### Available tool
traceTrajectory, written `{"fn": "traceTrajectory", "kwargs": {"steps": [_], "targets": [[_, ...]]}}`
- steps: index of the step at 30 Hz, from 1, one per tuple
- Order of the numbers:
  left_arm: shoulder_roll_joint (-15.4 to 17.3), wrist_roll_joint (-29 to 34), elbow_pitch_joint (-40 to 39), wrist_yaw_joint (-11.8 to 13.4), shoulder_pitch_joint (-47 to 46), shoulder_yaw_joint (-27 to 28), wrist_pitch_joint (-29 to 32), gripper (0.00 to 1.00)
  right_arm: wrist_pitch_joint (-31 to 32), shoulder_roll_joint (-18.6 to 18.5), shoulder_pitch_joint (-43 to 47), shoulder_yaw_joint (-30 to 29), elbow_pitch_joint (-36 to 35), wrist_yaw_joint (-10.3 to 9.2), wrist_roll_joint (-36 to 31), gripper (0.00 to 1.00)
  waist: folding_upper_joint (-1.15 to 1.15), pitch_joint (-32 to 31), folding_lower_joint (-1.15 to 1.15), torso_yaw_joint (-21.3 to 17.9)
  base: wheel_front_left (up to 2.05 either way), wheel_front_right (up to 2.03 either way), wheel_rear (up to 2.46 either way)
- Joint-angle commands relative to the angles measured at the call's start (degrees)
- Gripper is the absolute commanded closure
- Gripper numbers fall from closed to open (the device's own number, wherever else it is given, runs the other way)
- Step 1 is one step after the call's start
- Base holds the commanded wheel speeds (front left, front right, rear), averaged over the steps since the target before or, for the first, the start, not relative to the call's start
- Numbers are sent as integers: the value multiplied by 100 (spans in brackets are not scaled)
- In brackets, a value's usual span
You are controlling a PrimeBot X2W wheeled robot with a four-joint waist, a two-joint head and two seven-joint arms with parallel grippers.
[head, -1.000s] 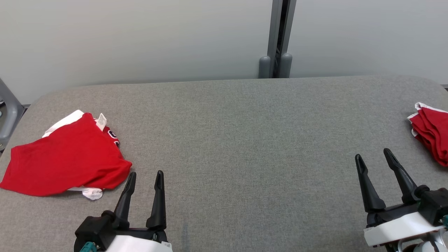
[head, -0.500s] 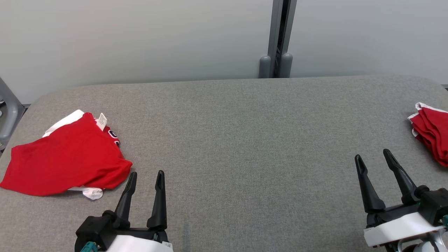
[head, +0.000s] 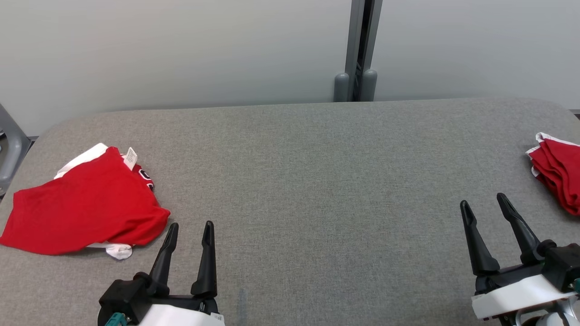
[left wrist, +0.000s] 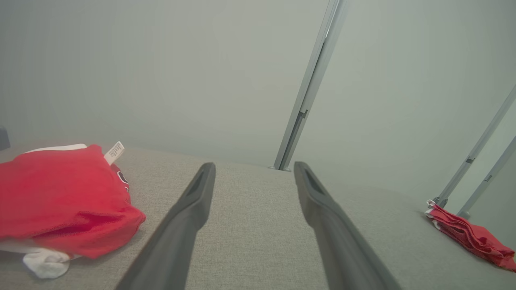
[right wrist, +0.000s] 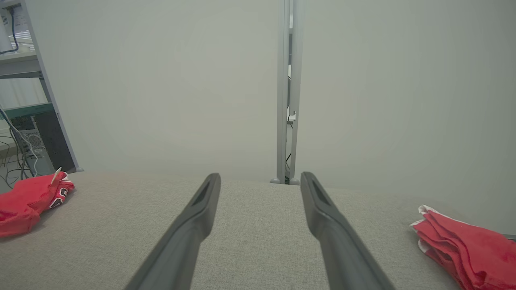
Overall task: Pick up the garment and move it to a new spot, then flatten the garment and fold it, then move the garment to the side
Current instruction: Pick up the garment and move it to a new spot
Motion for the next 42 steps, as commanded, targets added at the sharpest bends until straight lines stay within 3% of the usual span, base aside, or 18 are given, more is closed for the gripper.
{"fn": "traceTrajectory", "kwargs": {"steps": [1, 7, 22, 35, 42], "targets": [[23, -5, 14, 12, -69, -8, 1, 0, -2, -41, 2, -26, 15, -2, 43, 0, 0, 1, 0, 5, 0, 0, 0], [25, -3, 12, -11, -127, -71, 1, 0, -2, -29, 65, -76, -26, -2, 41, 0, 0, 48, 0, 151, 0, 0, 0], [23, 45, -15, 25, -160, 56, 2, 0, -2, -68, 6, 187, -135, -2, 104, 0, 0, 253, 0, 1364, 0, 0, 0], [24, 242, -5, -68, 106, 370, 2, 0, -2, 118, 96, 486, -69, -2, 164, 0, 0, -43, 0, 2414, 0, 0, 0], [23, 187, -162, -13, 242, 559, 2, 0, -2, 108, -91, 838, 24, -2, 203, 0, 0, -54, 0, 2544, 0, 0, 0]]}}
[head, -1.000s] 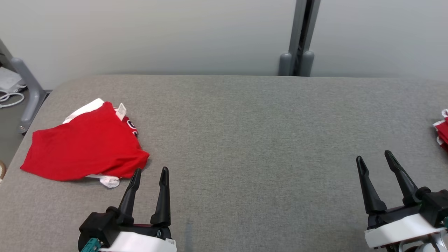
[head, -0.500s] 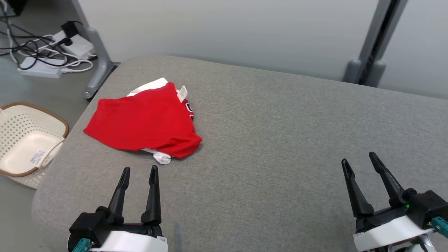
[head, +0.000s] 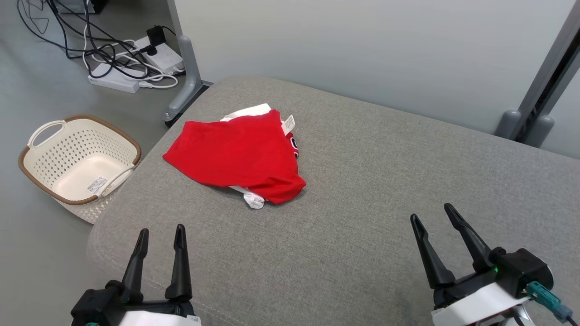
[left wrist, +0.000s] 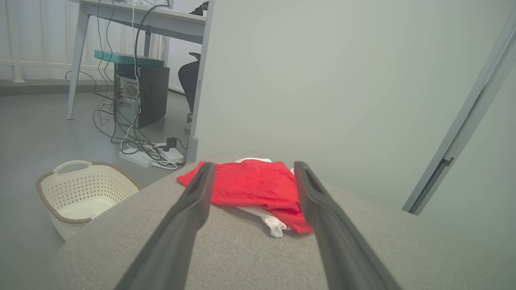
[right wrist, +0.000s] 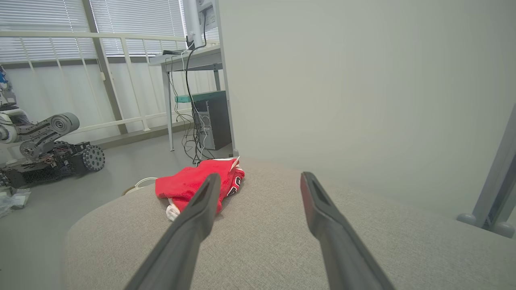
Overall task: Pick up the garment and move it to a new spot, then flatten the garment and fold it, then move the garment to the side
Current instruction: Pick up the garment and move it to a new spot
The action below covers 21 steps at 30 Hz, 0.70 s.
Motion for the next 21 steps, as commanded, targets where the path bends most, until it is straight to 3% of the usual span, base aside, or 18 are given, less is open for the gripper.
{"fn": "traceTrajectory", "kwargs": {"steps": [1, 21], "targets": [[23, -28, -55, 42, 32, 36, 2, 0, -2, -63, -75, 48, 32, -2, 50, 0, 0, 11, 0, 13, 0, 0, 0], [24, -133, -140, 122, 172, 115, 2, 0, -2, -189, -224, 433, 171, -2, 217, 0, 0, -10, 0, -7, 0, 0, 0]]}}
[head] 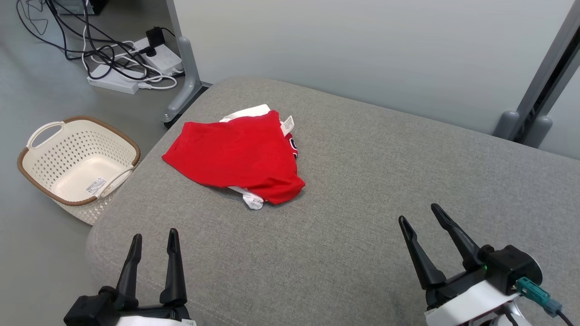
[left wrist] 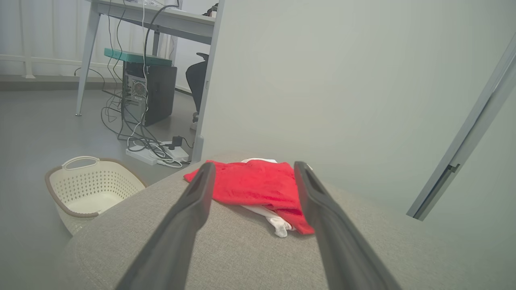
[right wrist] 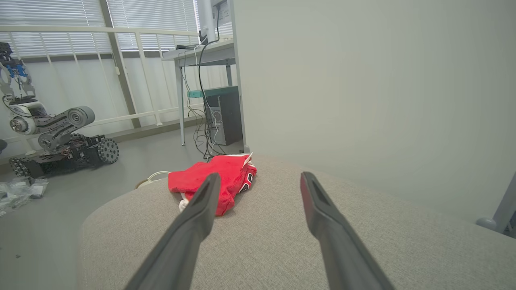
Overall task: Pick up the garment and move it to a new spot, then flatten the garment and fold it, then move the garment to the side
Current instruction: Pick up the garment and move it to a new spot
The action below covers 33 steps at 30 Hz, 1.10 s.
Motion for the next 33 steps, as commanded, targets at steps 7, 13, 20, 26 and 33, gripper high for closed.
{"fn": "traceTrajectory", "kwargs": {"steps": [7, 13, 20, 26, 33], "targets": [[21, -144, 97, -53, -225, -120, 2, 0, -2, -195, 66, -145, -173, -2, -31, 0, 0, 270, 0, -1, 0, 0, 0], [23, -94, 587, -75, -787, -175, 2, 0, -2, -456, 17, -168, -434, -2, -163, 0, 0, 754, 0, -133, 0, 0, 0], [33, 35, 1638, -192, -2028, -19, 3, 0, -2, -830, -381, 22, -766, -2, -243, 0, 0, 1415, 0, -587, 0, 0, 0], [204, -180, 2679, -461, -3445, 66, 378, 0, -2, -1125, -665, 49, -1096, -2, -236, 0, 0, 2012, 0, -886, 0, 0, 0], [458, -535, 3743, -743, -4742, 110, 1393, 0, -2, -1299, -840, 83, -1250, -2, -222, 0, 0, 2461, 0, -1132, 0, 0, 0]]}}
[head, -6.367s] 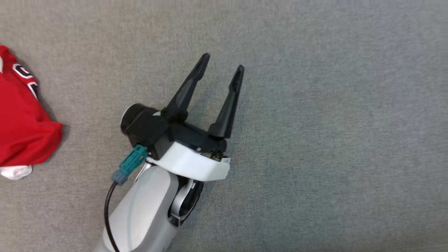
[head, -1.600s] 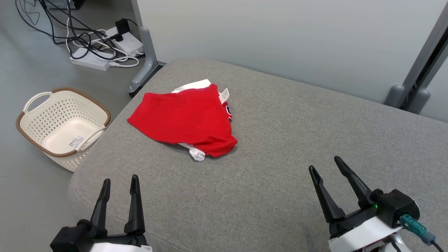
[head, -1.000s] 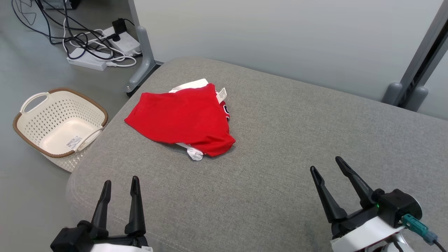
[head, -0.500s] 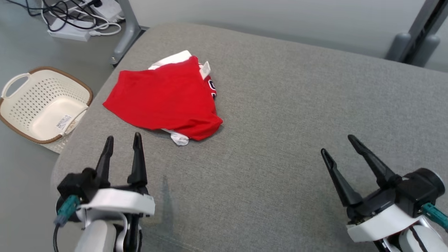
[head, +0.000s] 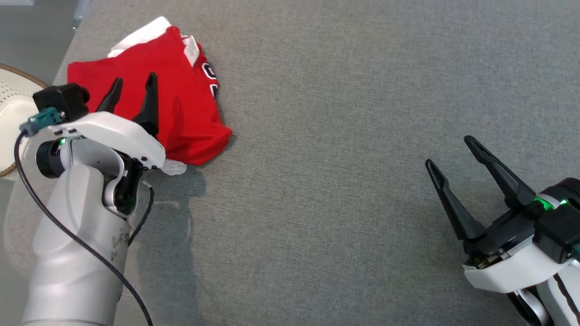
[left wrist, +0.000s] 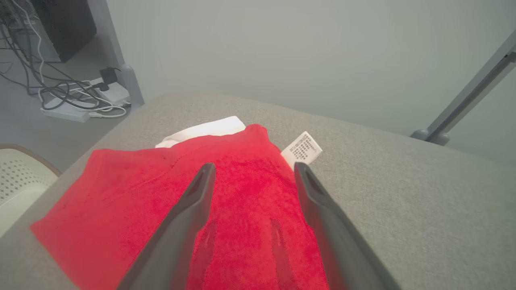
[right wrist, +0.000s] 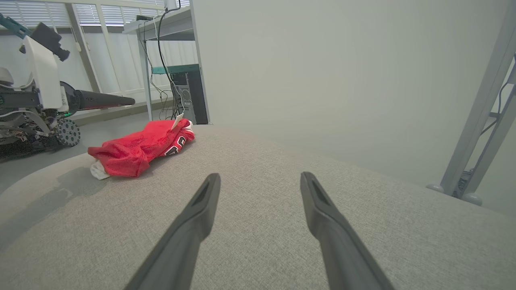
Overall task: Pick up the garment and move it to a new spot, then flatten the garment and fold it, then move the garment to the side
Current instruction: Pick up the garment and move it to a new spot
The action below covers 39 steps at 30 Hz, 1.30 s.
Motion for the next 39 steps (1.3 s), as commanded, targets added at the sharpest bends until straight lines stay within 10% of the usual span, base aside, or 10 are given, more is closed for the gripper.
{"fn": "traceTrajectory", "kwargs": {"steps": [1, 13, 14, 15, 16, 39], "targets": [[33, -119, 232, -64, -274, 30, 212, 0, -2, -41, -105, 34, -41, -2, -22, 0, 0, 247, 0, -217, 0, 0, 0], [282, -228, 1437, -155, -1176, -148, 1311, 0, -2, -14, -239, 2, -71, -2, 10, 0, 0, 558, 0, -492, 0, 0, 0], [299, -246, 1499, -157, -1222, -131, 1325, 21, -2, -10, -244, 2, -75, -2, 11, 0, 0, 568, 0, -505, 0, 0, 0], [333, -241, 1552, -134, -1262, -127, 1309, 72, -2, -6, -254, 3, -77, -2, 13, 0, 0, 574, 0, -520, 0, 0, 0], [366, -211, 1599, -105, -1295, -135, 1274, 100, -2, 1, -261, 2, -73, -2, 14, 0, 0, 575, 0, -531, 0, 0, 0], [558, -509, 835, -359, -1018, 29, -777, 100, -2, 542, -92, 46, 325, -2, 58, 0, 0, -689, 0, -572, 0, 0, 0]]}}
